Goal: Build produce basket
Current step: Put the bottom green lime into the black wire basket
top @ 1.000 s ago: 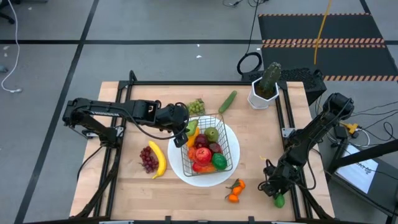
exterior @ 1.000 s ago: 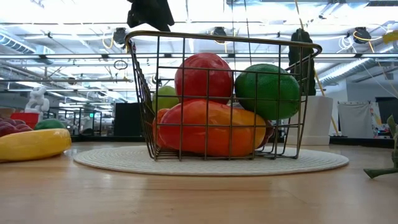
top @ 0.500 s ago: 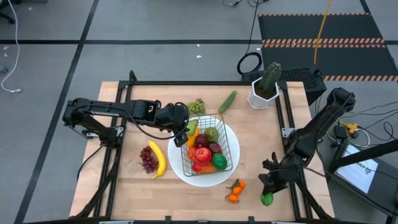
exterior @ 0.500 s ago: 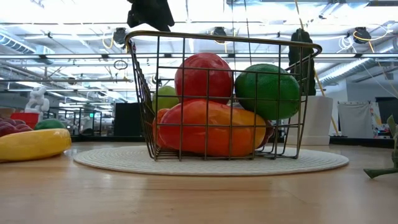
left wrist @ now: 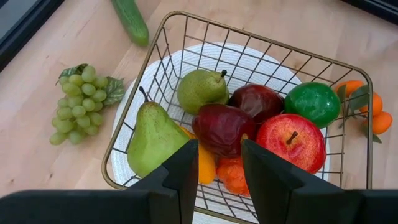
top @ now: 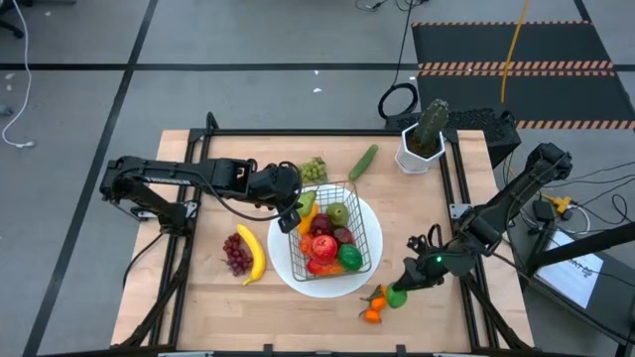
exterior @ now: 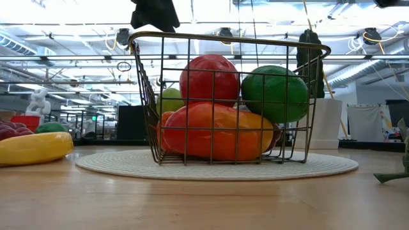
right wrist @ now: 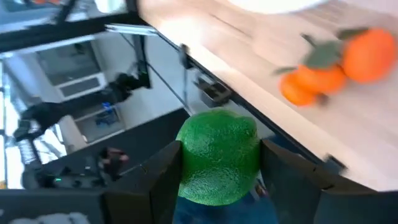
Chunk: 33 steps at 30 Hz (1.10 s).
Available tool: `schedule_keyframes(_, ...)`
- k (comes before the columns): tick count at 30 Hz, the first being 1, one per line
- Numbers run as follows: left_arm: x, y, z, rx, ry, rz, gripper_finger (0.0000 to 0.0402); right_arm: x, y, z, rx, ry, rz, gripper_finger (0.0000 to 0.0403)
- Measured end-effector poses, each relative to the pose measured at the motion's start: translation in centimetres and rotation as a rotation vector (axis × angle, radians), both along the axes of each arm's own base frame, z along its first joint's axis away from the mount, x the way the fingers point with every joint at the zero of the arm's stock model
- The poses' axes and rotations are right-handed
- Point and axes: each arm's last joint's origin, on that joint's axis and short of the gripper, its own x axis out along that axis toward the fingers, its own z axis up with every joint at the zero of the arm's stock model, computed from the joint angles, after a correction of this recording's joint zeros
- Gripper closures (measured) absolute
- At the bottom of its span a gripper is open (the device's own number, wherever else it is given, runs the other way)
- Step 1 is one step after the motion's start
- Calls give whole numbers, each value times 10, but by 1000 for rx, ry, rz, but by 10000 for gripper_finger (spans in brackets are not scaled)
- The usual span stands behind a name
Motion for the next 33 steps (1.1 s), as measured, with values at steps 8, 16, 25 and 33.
schedule_keyframes(8,4,0,3,-5,-52,4,280,15,-11,32,-93,-167,-56,207)
schedule_keyframes(16,8,4,7,-48,-113,66,280,19,-39,61,-271,-362,-57,207)
schedule_keyframes(25,13,5,13,-93,-222,156,280,-4,-87,89,-460,-582,-70,207)
schedule_keyframes(33,20,13,24,1,-363,252,279,-21,-113,103,-590,-715,-104,207)
